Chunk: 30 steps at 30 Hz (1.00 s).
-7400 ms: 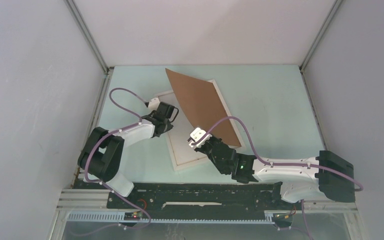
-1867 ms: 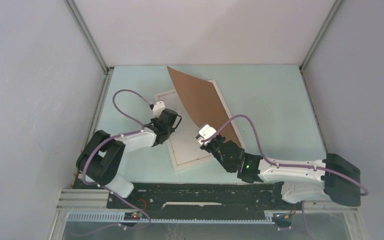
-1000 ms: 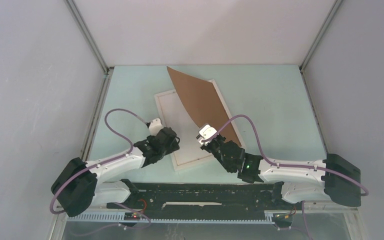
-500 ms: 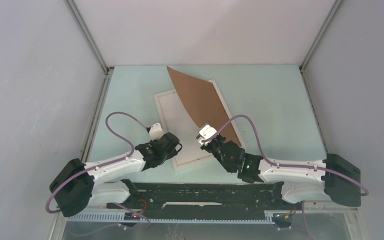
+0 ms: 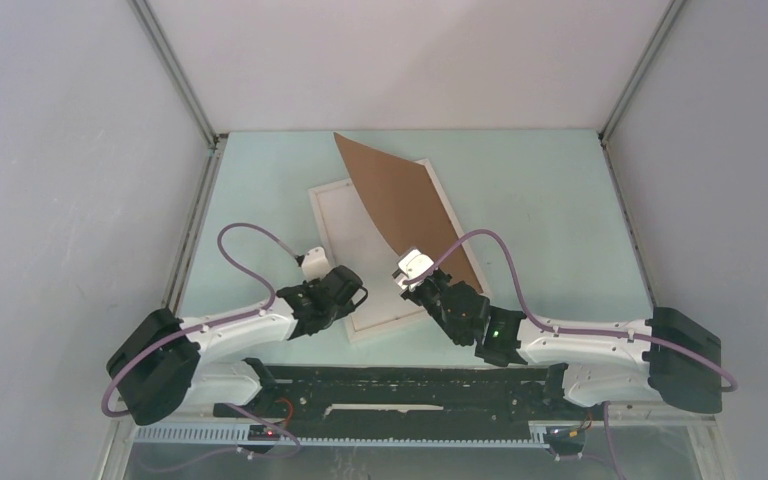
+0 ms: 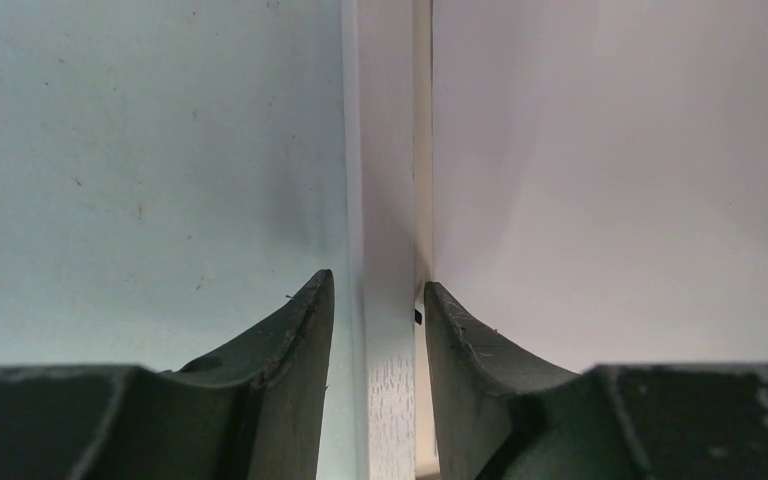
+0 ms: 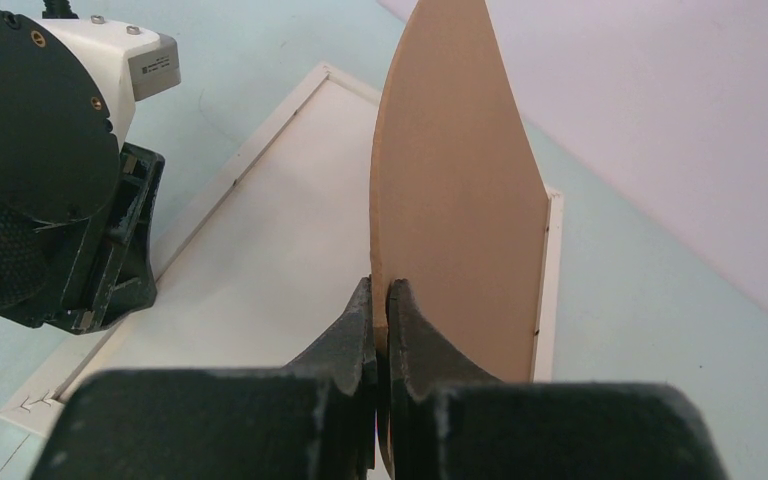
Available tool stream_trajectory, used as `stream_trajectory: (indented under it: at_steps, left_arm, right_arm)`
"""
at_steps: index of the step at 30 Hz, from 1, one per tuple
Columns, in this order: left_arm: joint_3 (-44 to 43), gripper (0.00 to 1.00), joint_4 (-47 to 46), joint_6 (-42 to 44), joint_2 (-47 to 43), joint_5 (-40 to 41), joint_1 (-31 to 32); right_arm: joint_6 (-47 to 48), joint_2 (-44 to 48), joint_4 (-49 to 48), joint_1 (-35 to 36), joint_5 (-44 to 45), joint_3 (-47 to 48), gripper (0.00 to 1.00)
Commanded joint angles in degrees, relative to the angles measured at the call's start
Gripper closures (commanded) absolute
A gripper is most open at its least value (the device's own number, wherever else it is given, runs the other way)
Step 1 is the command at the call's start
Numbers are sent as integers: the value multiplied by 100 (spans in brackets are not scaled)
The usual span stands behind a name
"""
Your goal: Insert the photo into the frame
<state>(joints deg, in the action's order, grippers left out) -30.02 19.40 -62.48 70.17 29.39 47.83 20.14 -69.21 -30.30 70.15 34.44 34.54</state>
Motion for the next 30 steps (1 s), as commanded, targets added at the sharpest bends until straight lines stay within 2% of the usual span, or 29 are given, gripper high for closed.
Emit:
stream_trajectory:
  at_steps: [1,2,3,7,11,12,14,15,16,18,21,28,30]
  left_arm:
    - [-39,83,-95,65,-15,219,28]
    - [-35,96,-70,27,-24,228,31]
    - [3,99,-61,-76,-59,252,37]
    - [199,100,-64,-297,-322,385,44]
    - [174,100,-201,-102,-423,302,42]
    - [93,93,-81,-72,-399,289,43]
    - [-33,58,139,-201,-331,270,44]
    - [-62,44,175,-227,-302,277,67]
    - [-91,35,204,-257,-278,321,109]
    - [-177,29,296,-281,-219,480,236]
    - [-361,30,475,-283,-70,700,422]
    - [-369,53,542,-308,10,861,484]
    - [-404,57,548,-252,33,926,487]
  right_arm:
    - [-1243,-158,379,34,-329,-220,100]
    - [-1233,-169,384,34,-325,-220,100]
    - [-1236,-174,376,38,-307,-220,100]
    - [-1240,-179,389,43,-303,-220,100]
    - [-1257,-198,387,52,-313,-220,100]
    - [-1255,-198,379,51,-307,-220,100]
    - [-1241,-199,364,62,-303,-220,100]
    - [-1241,-198,352,62,-305,-220,100]
    - [-1242,-198,342,63,-312,-220,100]
    - [-1233,-207,330,76,-326,-220,100]
    - [-1240,-190,356,78,-299,-221,100]
    - [-1249,-182,386,96,-285,-220,100]
    - [-1258,-189,378,105,-279,-220,100]
